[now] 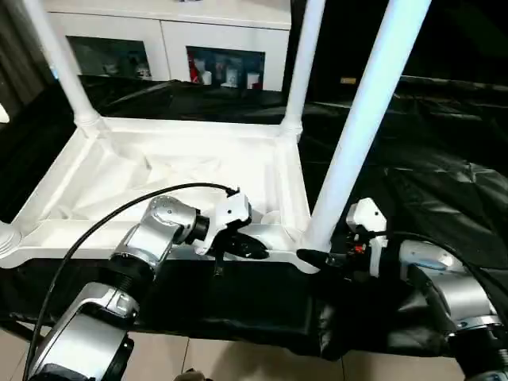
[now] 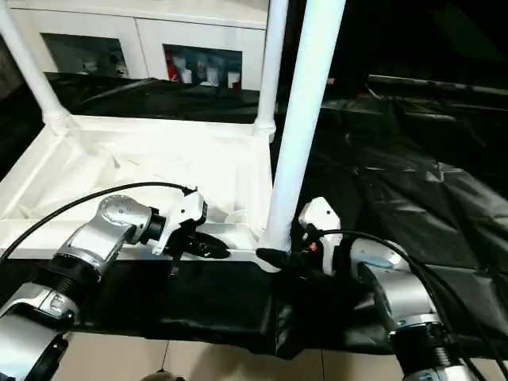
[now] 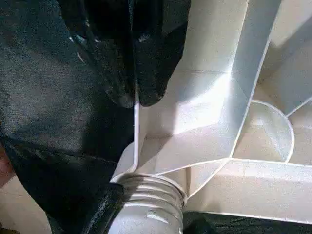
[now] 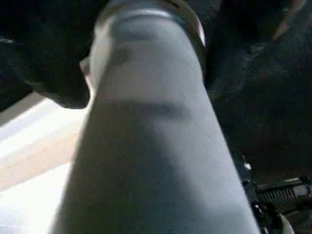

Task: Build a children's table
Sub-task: Rotate leg to tighten

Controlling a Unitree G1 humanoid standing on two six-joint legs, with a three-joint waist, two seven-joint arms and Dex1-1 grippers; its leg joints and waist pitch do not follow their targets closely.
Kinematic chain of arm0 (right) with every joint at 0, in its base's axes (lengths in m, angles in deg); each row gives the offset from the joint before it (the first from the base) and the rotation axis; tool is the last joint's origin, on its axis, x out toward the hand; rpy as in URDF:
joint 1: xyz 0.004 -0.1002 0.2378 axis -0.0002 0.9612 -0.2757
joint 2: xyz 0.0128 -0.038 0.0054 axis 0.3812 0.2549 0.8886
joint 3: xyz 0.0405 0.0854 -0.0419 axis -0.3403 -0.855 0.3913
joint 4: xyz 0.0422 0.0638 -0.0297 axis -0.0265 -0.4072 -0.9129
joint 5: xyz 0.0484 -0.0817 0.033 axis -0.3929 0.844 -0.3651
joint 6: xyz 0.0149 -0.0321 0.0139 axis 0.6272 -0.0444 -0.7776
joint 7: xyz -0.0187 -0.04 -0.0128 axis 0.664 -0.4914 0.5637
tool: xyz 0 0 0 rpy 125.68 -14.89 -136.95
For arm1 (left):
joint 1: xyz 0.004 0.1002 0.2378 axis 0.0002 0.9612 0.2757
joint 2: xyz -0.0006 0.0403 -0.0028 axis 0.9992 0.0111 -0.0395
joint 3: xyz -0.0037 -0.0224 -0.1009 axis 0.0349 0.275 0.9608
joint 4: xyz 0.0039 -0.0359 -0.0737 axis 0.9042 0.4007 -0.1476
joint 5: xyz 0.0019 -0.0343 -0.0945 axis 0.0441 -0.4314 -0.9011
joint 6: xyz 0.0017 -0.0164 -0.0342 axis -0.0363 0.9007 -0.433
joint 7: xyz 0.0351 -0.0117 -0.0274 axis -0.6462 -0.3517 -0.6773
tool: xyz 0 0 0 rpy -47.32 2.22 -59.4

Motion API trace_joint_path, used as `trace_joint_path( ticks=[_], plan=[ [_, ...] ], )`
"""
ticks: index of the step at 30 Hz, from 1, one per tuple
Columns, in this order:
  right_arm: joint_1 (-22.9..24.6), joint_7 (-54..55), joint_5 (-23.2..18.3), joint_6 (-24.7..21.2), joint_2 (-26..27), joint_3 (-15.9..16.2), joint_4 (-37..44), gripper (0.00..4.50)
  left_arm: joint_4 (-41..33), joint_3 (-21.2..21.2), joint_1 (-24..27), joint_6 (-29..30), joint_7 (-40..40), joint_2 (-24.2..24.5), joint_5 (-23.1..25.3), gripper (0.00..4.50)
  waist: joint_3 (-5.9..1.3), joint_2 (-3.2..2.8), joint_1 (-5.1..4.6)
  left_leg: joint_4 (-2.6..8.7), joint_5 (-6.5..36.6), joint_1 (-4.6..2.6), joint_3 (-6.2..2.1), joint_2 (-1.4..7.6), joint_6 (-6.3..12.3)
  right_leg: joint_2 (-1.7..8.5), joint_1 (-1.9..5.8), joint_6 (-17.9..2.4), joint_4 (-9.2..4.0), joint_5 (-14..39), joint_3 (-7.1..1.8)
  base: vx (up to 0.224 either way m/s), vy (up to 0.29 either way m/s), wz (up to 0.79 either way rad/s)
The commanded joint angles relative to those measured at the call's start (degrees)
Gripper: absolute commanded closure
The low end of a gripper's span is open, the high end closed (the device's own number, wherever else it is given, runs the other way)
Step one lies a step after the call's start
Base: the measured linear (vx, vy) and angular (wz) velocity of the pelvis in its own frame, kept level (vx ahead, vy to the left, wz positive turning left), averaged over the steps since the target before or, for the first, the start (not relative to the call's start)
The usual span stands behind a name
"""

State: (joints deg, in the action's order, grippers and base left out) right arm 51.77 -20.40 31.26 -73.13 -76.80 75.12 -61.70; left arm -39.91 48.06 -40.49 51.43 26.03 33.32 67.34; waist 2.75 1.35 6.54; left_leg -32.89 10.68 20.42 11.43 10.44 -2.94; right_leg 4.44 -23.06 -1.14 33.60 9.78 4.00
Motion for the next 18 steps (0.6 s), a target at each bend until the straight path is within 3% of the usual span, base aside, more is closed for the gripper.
trace_joint_path(
  ticks=[1,8,12,16,18],
  plan=[
    [-0.93,-0.34,-0.64,-1.06,-0.07,0.13,-0.53,1.12,-1.82,-0.14,0.41,0.11,2.33,-1.51,-3.06,4.5,-3.43,0.38,-0.15,3.4,9.78,-0.52,-1.26,3.2,3.4,4.49,2.92,-11.59,-3.58,12.89,-2.76,0.0,0.0,0.0],
    [-0.82,-0.57,-0.21,-1.11,-0.18,0.32,-1.11,1.68,-2.68,0.02,0.69,1.13,2.59,-1.27,-2.75,4.5,-3.57,0.25,-0.13,3.28,8.84,-0.48,-1.26,3.15,3.52,4.44,3.07,-12.08,-3.32,10.74,-2.75,0.0,0.0,0.0],
    [-0.8,0.2,0.28,-1.02,0.02,0.18,-1.33,1.74,-2.53,0.16,0.78,0.96,2.04,-1.26,-2.59,4.5,-3.61,0.33,-0.13,3.22,8.48,-0.44,-1.24,3.09,3.68,4.44,3.14,-12.2,-3.28,10.35,-2.75,0.0,0.0,0.0],
    [-1.83,11.26,3.62,0.07,3.79,-1.69,-7.58,1.76,1.67,1.77,-1.06,-0.14,-9.83,-4.63,0.27,4.5,-3.48,0.43,-0.52,3.25,9.43,-0.46,-1.29,3.0,2.86,4.5,2.87,-11.88,-3.54,12.46,-2.73,0.0,0.0,0.0],
    [-2.8,20.09,4.74,-0.11,7.35,-3.63,-11.23,1.76,4.07,2.4,-2.7,1.16,-15.81,-7.1,1.37,4.5,-3.24,0.58,-0.95,3.32,11.66,-0.56,-1.39,2.74,1.5,4.56,2.67,-10.49,-4.21,18.29,-2.68,0.0,0.0,0.0]
  ],
)
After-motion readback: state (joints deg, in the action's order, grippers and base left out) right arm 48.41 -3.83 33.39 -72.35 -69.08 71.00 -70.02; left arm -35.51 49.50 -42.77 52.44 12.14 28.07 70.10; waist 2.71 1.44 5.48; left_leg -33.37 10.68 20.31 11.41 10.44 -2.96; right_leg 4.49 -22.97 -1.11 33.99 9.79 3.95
